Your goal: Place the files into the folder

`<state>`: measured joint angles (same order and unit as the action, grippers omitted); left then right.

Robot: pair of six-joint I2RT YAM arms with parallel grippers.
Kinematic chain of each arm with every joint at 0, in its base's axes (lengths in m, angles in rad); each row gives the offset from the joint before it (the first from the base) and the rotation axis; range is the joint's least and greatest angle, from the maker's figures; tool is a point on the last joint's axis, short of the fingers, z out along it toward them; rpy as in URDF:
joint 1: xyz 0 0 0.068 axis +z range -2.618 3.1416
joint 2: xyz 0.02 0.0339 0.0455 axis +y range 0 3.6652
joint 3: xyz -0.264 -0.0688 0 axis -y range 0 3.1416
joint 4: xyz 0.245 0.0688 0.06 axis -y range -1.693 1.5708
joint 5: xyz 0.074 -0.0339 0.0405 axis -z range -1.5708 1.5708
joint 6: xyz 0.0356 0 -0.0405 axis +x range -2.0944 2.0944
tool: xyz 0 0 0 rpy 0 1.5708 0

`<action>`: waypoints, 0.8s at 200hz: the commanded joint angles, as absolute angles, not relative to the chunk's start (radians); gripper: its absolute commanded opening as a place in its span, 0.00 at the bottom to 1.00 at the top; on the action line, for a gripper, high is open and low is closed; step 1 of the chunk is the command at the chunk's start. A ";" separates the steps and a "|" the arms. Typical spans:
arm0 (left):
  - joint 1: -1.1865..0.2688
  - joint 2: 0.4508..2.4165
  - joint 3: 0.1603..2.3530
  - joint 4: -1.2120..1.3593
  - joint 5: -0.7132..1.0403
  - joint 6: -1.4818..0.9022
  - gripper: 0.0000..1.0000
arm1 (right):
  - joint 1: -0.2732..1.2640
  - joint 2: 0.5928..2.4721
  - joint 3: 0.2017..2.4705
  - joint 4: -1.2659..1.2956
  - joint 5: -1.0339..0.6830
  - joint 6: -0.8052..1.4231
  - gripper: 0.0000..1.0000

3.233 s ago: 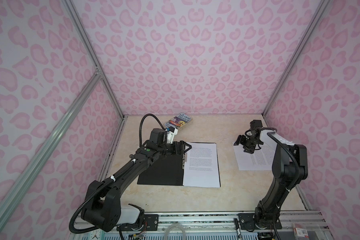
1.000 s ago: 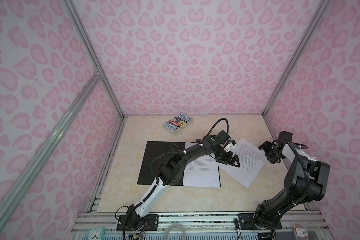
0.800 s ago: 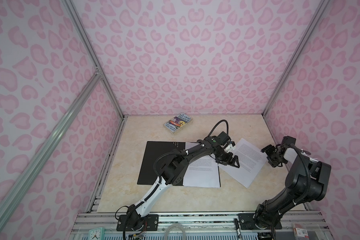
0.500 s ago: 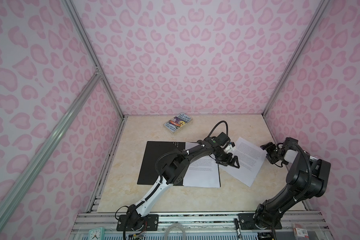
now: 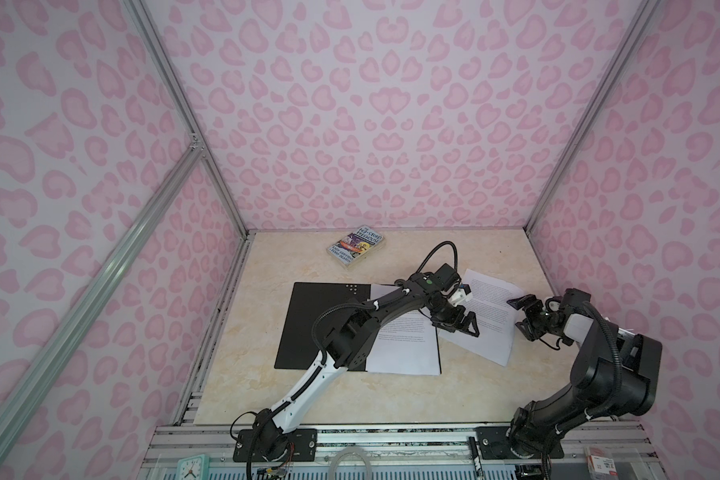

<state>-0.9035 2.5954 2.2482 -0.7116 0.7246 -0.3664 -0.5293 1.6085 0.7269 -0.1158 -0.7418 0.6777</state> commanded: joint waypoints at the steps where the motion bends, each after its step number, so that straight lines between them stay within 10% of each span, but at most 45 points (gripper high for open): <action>1: -0.907 2.636 2.234 -0.856 0.601 -0.359 0.97 | -0.524 1.599 0.686 -0.203 -0.787 0.678 0.86; 103: -0.907 2.648 2.248 -0.878 0.604 -0.349 0.97 | -0.502 1.592 0.805 -0.326 -0.701 0.640 0.88; 160: -0.902 2.634 2.228 -0.899 0.580 -0.346 0.97 | -0.471 1.847 1.252 -0.597 -0.469 0.497 0.88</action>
<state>-0.9028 2.5996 2.2490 -0.7170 0.7330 -0.3401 -0.4854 1.7473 1.1294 -0.4545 -0.5949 0.5682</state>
